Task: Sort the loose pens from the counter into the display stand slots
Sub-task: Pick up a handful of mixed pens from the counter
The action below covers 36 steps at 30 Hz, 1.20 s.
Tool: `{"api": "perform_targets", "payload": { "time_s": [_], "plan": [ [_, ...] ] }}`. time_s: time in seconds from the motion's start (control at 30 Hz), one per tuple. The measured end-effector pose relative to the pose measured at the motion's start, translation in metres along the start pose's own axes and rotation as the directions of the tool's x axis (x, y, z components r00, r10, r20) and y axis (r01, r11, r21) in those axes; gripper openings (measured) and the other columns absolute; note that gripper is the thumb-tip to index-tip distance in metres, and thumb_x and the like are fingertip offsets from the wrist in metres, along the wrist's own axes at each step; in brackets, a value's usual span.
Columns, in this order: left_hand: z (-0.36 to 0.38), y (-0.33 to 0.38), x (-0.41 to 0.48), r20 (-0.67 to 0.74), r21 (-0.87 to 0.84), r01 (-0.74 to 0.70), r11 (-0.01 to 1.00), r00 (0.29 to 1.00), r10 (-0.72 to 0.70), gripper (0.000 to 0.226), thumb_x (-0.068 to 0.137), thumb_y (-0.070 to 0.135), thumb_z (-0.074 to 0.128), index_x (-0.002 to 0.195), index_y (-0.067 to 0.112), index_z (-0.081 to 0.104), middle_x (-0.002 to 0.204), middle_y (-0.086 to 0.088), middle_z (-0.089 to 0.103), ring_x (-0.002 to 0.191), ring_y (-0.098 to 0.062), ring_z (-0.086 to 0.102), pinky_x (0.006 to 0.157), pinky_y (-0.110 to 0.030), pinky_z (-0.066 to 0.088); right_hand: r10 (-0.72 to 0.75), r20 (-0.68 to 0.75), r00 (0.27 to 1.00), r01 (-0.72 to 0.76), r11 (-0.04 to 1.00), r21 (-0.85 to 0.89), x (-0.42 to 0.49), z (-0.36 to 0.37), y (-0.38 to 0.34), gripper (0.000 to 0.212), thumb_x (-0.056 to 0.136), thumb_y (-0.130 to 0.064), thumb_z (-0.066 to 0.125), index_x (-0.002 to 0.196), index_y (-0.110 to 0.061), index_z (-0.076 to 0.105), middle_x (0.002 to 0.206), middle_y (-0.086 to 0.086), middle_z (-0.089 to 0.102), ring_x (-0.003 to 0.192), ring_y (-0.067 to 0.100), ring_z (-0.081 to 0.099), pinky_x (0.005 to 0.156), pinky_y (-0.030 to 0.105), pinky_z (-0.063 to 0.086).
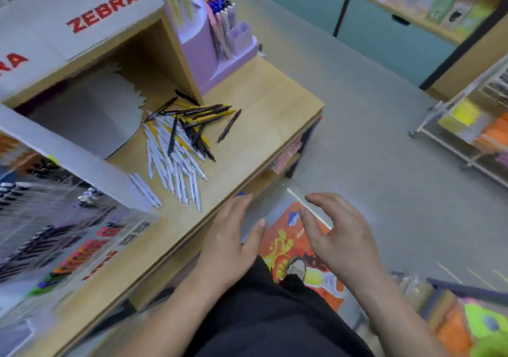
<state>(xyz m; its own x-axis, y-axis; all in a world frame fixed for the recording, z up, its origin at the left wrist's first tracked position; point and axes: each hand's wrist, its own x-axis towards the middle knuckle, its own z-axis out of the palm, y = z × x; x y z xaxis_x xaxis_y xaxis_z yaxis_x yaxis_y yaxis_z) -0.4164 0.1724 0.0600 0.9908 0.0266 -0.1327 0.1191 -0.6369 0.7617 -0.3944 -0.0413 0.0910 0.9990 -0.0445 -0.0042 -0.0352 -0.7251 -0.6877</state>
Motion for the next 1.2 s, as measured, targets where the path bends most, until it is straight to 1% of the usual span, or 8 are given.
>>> {"api": "perform_targets", "payload": {
  "time_s": [0.17, 0.3, 0.43, 0.67, 0.77, 0.93, 1.07, 1.2],
  "plan": [
    [-0.002, 0.025, 0.048, -0.105, 0.008, 0.063, 0.998, 0.992, -0.062, 0.053, 0.104, 0.042, 0.058, 0.151, 0.019, 0.050, 0.141, 0.017, 0.048, 0.126, 0.029, 0.033, 0.104, 0.001, 0.026, -0.028, 0.146, 0.989, 0.016, 0.996, 0.087, 0.060, -0.009, 0.003, 0.021, 0.093, -0.033, 0.071, 0.113, -0.028, 0.074, 0.113, -0.019, 0.068, 0.108, 0.002, 0.063, 0.094, 0.029, 0.051],
    [-0.006, 0.023, 0.098, -0.138, -0.043, 0.098, 0.994, 0.985, -0.103, 0.056, 0.105, 0.047, 0.054, 0.156, 0.026, 0.045, 0.152, 0.019, 0.043, 0.131, 0.028, 0.026, 0.110, -0.018, 0.040, -0.023, 0.219, 0.975, -0.004, 0.993, 0.120, 0.108, -0.006, 0.006, 0.015, 0.093, -0.030, 0.070, 0.108, -0.035, 0.071, 0.107, -0.028, 0.067, 0.104, -0.009, 0.058, 0.087, 0.014, 0.047],
    [-0.014, 0.013, 0.159, -0.184, -0.038, 0.134, 0.990, 0.973, -0.139, 0.057, 0.106, 0.046, 0.053, 0.157, 0.023, 0.044, 0.156, 0.013, 0.044, 0.142, 0.004, 0.035, 0.108, 0.000, 0.019, -0.027, 0.275, 0.961, 0.003, 0.996, 0.088, 0.164, 0.009, 0.003, 0.018, 0.094, -0.029, 0.069, 0.111, -0.033, 0.072, 0.108, -0.030, 0.065, 0.106, -0.012, 0.056, 0.089, 0.023, 0.050],
    [-0.027, -0.010, 0.244, -0.179, -0.050, 0.181, 0.982, 0.966, -0.187, 0.055, 0.107, 0.043, 0.053, 0.156, 0.019, 0.044, 0.155, 0.009, 0.045, 0.143, -0.008, 0.042, 0.116, -0.029, 0.037, -0.123, 0.377, 0.918, 0.106, 0.992, 0.067, 0.278, 0.051, -0.032, 0.024, 0.096, -0.031, 0.067, 0.120, -0.029, 0.071, 0.114, -0.022, 0.067, 0.108, -0.001, 0.061, 0.091, 0.028, 0.051],
    [-0.035, -0.022, 0.255, -0.220, -0.077, 0.267, 0.960, 0.935, -0.278, 0.055, 0.107, 0.042, 0.053, 0.157, 0.019, 0.043, 0.155, 0.013, 0.042, 0.142, -0.004, 0.038, 0.110, -0.013, 0.029, -0.189, 0.481, 0.856, 0.172, 0.982, 0.080, 0.317, 0.084, -0.057, 0.029, 0.096, -0.031, 0.066, 0.124, -0.025, 0.070, 0.118, -0.016, 0.069, 0.112, 0.003, 0.062, 0.097, 0.032, 0.053],
    [-0.038, -0.052, 0.274, -0.346, -0.115, 0.397, 0.911, 0.843, -0.412, 0.056, 0.107, 0.039, 0.054, 0.156, 0.013, 0.044, 0.159, -0.001, 0.043, 0.145, -0.014, 0.038, 0.116, -0.030, 0.035, -0.339, 0.687, 0.643, 0.403, 0.912, 0.074, 0.368, 0.178, -0.084, 0.050, 0.092, -0.032, 0.067, 0.140, -0.020, 0.059, 0.134, -0.001, 0.060, 0.123, 0.020, 0.058, 0.103, 0.038, 0.050],
    [-0.045, -0.082, 0.271, -0.481, -0.106, 0.605, 0.789, 0.664, -0.573, 0.065, 0.101, 0.047, 0.055, 0.155, 0.013, 0.045, 0.167, -0.015, 0.030, 0.155, -0.032, 0.024, 0.124, -0.051, 0.028, -0.278, 0.820, 0.500, 0.576, 0.814, -0.076, 0.388, 0.240, -0.082, 0.091, 0.088, -0.054, 0.069, 0.158, -0.013, 0.030, 0.164, 0.016, 0.025, 0.153, 0.033, 0.020, 0.124, 0.042, 0.021],
    [-0.062, -0.116, 0.244, -0.304, -0.114, 0.861, 0.496, 0.445, -0.842, 0.120, 0.081, 0.077, 0.068, 0.168, 0.026, 0.002, 0.173, -0.015, -0.016, 0.161, -0.035, -0.010, 0.129, -0.056, 0.007, -0.248, 0.902, 0.353, 0.771, 0.623, -0.131, 0.401, 0.263, -0.066, 0.137, 0.064, -0.076, 0.076, 0.163, -0.019, -0.001, 0.169, 0.011, 0.003, 0.155, 0.036, 0.007, 0.125, 0.050, 0.018]
  ]
}}
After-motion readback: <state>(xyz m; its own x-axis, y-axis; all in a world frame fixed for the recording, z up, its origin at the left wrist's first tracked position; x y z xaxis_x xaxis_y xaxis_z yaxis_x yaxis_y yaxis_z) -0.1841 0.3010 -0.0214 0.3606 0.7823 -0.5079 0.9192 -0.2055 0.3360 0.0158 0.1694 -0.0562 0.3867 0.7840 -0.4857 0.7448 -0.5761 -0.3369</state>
